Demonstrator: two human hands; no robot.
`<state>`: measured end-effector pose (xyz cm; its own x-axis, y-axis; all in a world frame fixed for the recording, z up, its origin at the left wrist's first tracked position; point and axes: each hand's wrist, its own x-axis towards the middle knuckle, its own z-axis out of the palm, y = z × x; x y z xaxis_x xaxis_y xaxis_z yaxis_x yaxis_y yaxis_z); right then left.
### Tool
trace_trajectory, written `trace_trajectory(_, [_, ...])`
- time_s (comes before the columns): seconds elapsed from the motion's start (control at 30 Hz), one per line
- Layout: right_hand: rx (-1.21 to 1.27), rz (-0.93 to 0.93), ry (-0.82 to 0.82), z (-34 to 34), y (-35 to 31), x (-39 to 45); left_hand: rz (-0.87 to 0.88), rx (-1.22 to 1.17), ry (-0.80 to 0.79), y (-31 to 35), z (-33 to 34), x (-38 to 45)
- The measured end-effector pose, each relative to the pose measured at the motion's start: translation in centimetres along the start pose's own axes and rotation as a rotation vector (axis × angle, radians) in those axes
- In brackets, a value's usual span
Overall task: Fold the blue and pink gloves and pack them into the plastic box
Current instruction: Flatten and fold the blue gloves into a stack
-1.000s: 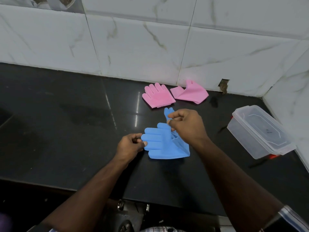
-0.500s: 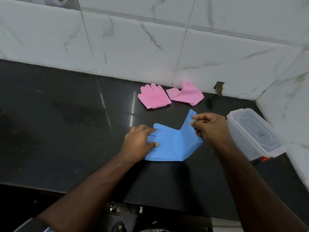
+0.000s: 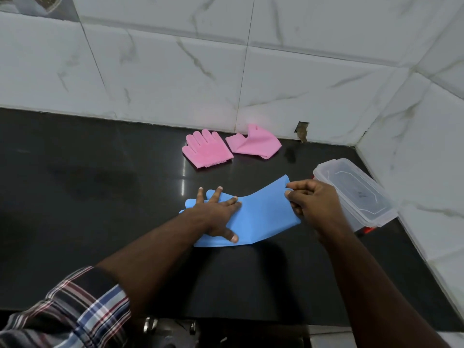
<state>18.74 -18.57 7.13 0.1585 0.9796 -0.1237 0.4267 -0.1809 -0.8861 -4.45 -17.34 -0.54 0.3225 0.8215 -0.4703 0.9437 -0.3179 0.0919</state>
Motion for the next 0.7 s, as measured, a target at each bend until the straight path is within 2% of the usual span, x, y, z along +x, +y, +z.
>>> trace_trajectory(0.3, [0.025,-0.013,-0.021,0.6,-1.0,-0.2,-0.024,0.034,-0.034,-0.1,0.4,-0.2])
trace_trajectory(0.5, [0.115,-0.079,-0.067,2.9,-3.5,-0.8,-0.003,0.020,0.011,-0.7,0.7,-0.3])
trace_trajectory(0.63, [0.055,-0.125,-0.089,4.7,-4.6,-1.2,-0.006,-0.166,0.174,-1.6,1.0,-1.5])
trace_trajectory(0.7, [0.015,-0.138,-0.087,5.3,-4.7,-1.3,-0.082,-0.367,0.446,-3.3,2.0,-2.7])
